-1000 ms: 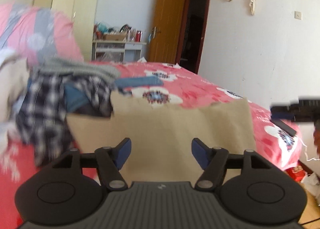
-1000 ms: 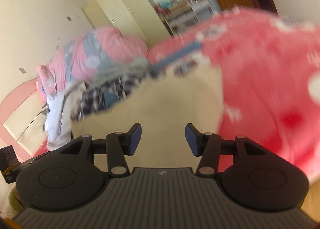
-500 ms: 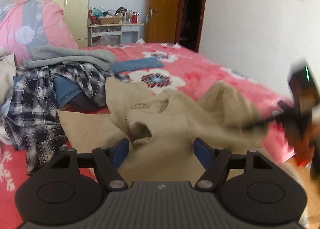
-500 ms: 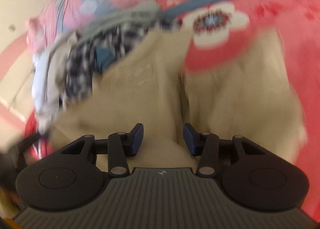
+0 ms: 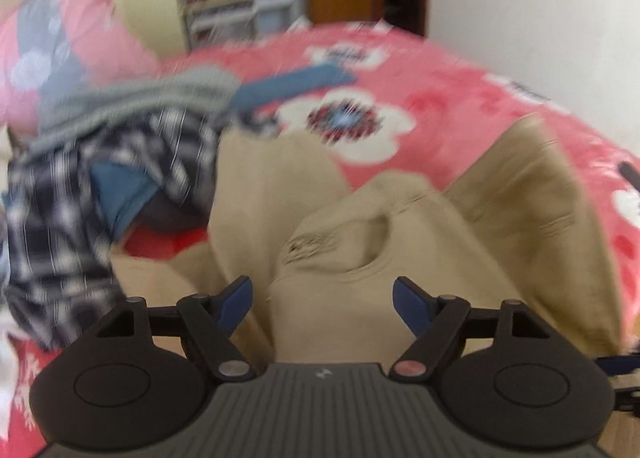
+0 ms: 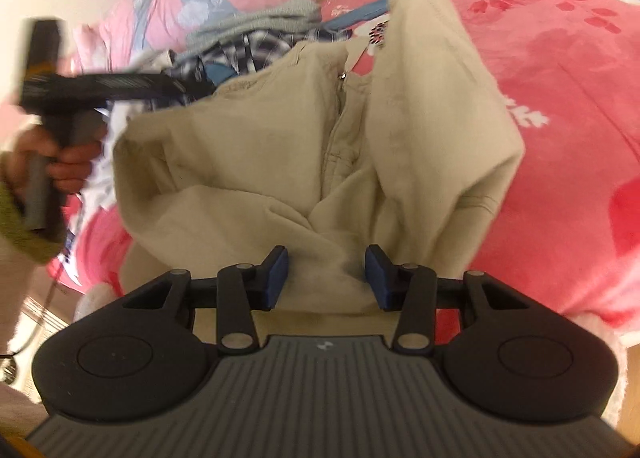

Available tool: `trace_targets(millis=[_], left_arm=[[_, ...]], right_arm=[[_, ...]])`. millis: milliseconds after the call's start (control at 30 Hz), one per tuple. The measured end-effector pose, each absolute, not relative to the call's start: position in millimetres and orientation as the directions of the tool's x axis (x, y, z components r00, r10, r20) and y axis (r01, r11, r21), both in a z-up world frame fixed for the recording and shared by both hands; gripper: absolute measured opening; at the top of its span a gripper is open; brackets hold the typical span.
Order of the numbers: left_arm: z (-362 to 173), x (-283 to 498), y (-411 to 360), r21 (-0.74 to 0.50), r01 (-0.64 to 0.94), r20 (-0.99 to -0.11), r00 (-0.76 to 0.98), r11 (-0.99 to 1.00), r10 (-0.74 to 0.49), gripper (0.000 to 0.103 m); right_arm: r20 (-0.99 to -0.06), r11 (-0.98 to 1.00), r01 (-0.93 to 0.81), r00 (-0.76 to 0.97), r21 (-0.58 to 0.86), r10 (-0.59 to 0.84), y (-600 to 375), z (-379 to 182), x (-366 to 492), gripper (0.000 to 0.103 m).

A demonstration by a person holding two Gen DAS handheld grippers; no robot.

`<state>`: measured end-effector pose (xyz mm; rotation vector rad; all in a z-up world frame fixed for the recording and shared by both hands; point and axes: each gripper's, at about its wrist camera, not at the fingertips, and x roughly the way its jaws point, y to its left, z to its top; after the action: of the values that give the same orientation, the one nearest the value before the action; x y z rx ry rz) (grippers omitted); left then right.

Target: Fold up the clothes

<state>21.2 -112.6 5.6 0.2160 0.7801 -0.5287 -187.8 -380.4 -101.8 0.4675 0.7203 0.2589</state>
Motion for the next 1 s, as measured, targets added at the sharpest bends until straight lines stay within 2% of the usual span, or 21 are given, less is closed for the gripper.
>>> trace_targets(millis=[67,167,233,333,400,467,533,600,667,733,800,900,1000], left_arm=[[0.3,35.3,-110.9,-0.041,0.503,-0.741,0.564,0.864,-0.364,0.078],[-1.0,49.8,-102.1,-0.130,0.488,-0.741,0.530,0.863,-0.412,0.078],[-7.3,63.3,-101.6,-0.170,0.470,-0.771,0.484,0.866,-0.413,0.078],[-22.1,84.4,-102.5,-0.243,0.439,-0.816,0.389,0.865,-0.427,0.075],[-31.6,97.1,-101.5,-0.291,0.407,-0.835,0.333,0.866,-0.437,0.071],[-40.2,108.1,-99.9,-0.332,0.368,-0.844,0.296,0.869,-0.448,0.060],[-42.2,110.3,-100.6,-0.339,0.357,-0.841,0.300,0.870,-0.450,0.032],[-37.9,103.5,-104.2,-0.310,0.387,-0.830,0.336,0.868,-0.446,0.021],[-27.3,85.6,-111.7,-0.261,0.446,-0.803,0.392,0.856,-0.449,0.018],[-16.1,62.4,-118.4,-0.204,0.504,-0.769,0.448,0.839,-0.456,0.016],[-2.6,32.1,-122.6,-0.144,0.570,-0.719,0.501,0.809,-0.481,0.016],[16.3,-18.0,-129.3,-0.076,0.692,-0.640,0.518,0.717,-0.568,0.016],[30.0,-62.2,-134.4,-0.023,0.793,-0.588,0.482,0.609,-0.649,0.016]], right_arm=[[-0.513,0.802,-0.066,0.737,0.593,0.440,-403.6,-92.4,-190.2,0.043],[-0.352,0.679,-0.096,0.797,0.728,0.490,-439.8,-71.7,-184.4,0.048],[-0.306,0.663,-0.081,0.841,0.744,0.446,-462.0,-60.6,-173.1,0.060],[-0.363,0.718,0.032,0.877,0.696,0.314,-483.0,-55.0,-138.1,0.067],[-0.392,0.704,0.077,0.870,0.706,0.299,-494.5,-61.5,-108.0,0.069],[-0.410,0.668,0.102,0.853,0.737,0.323,-503.0,-73.2,-77.2,0.073],[-0.444,0.629,0.159,0.834,0.761,0.326,-508.5,-88.2,-52.6,0.078],[-0.466,0.590,0.197,0.814,0.783,0.346,-509.6,-103.3,-34.7,0.078],[-0.455,0.566,0.182,0.802,0.804,0.388,-506.7,-113.1,-24.5,0.068],[-0.456,0.589,0.166,0.802,0.791,0.385,-498.9,-111.8,-27.3,0.040],[-0.422,0.596,0.130,0.823,0.792,0.380,-494.8,-106.5,-37.9,0.023],[-0.343,0.603,0.043,0.854,0.797,0.392,-494.0,-94.4,-62.9,0.015],[-0.290,0.640,-0.027,0.876,0.768,0.384,-489.7,-82.6,-98.7,0.013]])
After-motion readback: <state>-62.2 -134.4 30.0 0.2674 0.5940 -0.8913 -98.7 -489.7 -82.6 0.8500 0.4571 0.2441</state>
